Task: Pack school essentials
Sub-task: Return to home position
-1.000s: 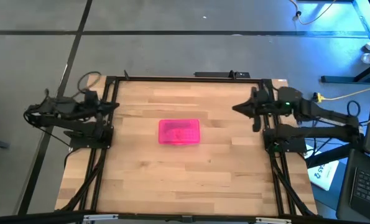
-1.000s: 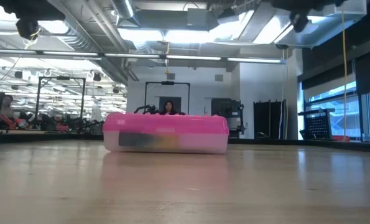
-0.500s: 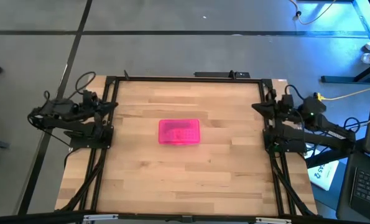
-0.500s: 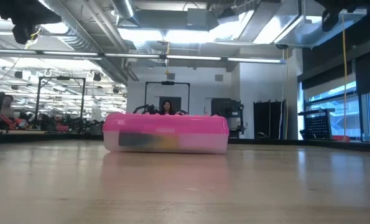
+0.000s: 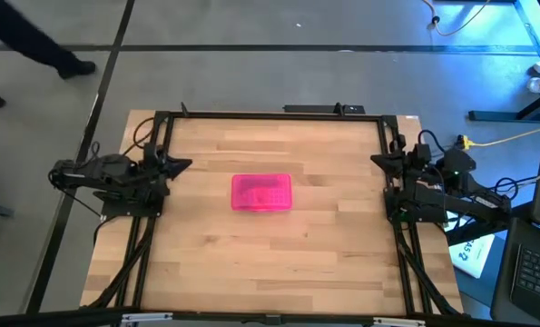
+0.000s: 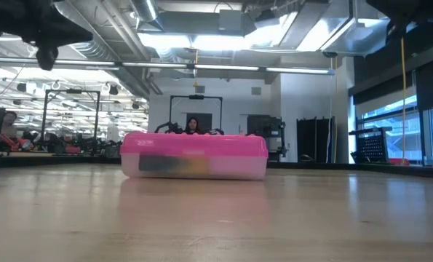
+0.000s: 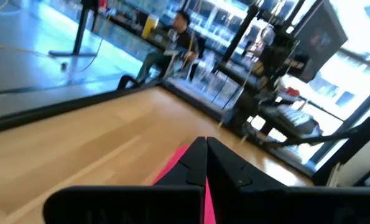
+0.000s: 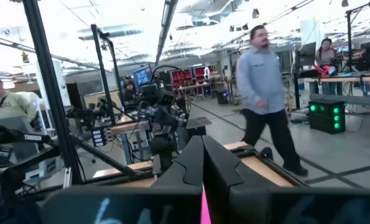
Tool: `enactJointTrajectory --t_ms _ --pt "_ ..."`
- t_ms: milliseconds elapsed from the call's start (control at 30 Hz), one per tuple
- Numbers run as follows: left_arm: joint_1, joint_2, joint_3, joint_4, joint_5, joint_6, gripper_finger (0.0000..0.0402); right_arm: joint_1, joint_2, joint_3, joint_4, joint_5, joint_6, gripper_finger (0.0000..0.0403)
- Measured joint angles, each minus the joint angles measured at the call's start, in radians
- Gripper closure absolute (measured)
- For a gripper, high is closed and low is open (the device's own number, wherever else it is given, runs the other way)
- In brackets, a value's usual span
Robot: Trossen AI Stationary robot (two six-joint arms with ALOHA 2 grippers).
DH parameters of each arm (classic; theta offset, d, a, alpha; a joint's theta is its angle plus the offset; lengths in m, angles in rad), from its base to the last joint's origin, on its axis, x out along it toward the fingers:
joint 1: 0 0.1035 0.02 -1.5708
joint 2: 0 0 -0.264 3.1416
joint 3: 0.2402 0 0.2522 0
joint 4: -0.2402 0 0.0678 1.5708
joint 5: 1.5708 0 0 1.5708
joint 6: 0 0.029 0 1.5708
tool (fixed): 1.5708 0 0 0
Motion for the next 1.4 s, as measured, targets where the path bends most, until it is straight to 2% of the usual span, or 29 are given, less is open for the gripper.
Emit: enactJointTrajectory --t_ms 100,233,433,733,833,1067,1167,1333,1400 --pt "0.001 0.0 -0.052 0.102 0.006 0.034 0.0401 0.0 0.0 0.0 -0.006 -0.011 -0.006 0.0403" --pt "0.001 0.0 -0.099 0.142 0.007 0.068 0.0401 0.0 0.0 -0.025 0.003 -0.035 -0.003 0.0403" --pt "0.0 0.0 -0.16 0.143 0.005 0.098 0.0401 0.0 0.001 -0.158 0.108 -0.07 0.013 0.0403" --pt "0.001 0.0 -0.266 0.166 0.009 0.134 0.0402 0.001 0.001 -0.334 0.23 -0.104 -0.068 0.0403" --pt "0.001 0.002 -0.274 0.212 0.049 0.2 0.0401 0.001 0.001 -0.376 0.274 -0.11 -0.088 0.0403" --pt "0.001 -0.001 -0.275 0.221 0.075 0.265 0.0401 0.001 0.005 -0.385 0.212 -0.13 -0.171 0.0399" --pt "0.001 -0.001 -0.275 0.221 0.075 0.266 0.0398 0.001 0.005 -0.385 0.208 -0.081 -0.139 0.0391" --pt "0.001 -0.001 -0.275 0.221 0.075 0.267 0.0391 0.001 0.006 -0.385 0.182 0.113 -0.17 0.0383" --pt "0.001 -0.001 -0.275 0.221 0.075 0.267 0.0388 0.0 0.006 -0.385 0.19 0.16 -0.198 0.0382"
